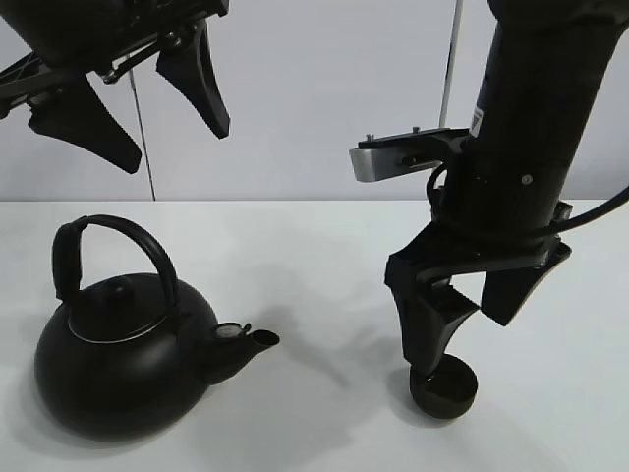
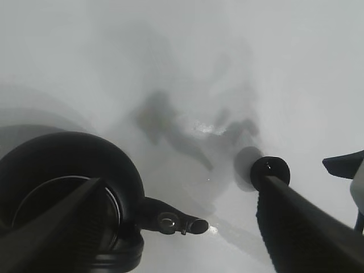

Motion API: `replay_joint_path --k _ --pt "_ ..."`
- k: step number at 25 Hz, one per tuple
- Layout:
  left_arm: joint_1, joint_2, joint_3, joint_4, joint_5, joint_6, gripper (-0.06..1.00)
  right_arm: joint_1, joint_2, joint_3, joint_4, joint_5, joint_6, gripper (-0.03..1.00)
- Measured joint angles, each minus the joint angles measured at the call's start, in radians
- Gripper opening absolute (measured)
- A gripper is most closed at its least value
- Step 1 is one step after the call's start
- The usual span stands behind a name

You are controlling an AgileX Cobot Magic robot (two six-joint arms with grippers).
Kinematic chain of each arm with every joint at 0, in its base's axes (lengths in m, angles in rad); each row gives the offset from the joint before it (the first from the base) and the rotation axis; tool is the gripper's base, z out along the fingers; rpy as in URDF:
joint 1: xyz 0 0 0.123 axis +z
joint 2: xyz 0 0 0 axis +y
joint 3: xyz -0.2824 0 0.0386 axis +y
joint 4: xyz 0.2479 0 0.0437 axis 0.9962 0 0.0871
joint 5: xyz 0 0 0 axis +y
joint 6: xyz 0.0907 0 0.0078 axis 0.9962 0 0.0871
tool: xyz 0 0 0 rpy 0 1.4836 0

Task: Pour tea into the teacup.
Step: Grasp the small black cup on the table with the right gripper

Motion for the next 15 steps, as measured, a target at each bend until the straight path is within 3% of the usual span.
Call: replay_joint_path --k 15 --pt "0.000 0.000 0.000 0.000 0.000 0.000 0.53 0.000 0.125 0.016 -0.011 -0.123 0.053 0.61"
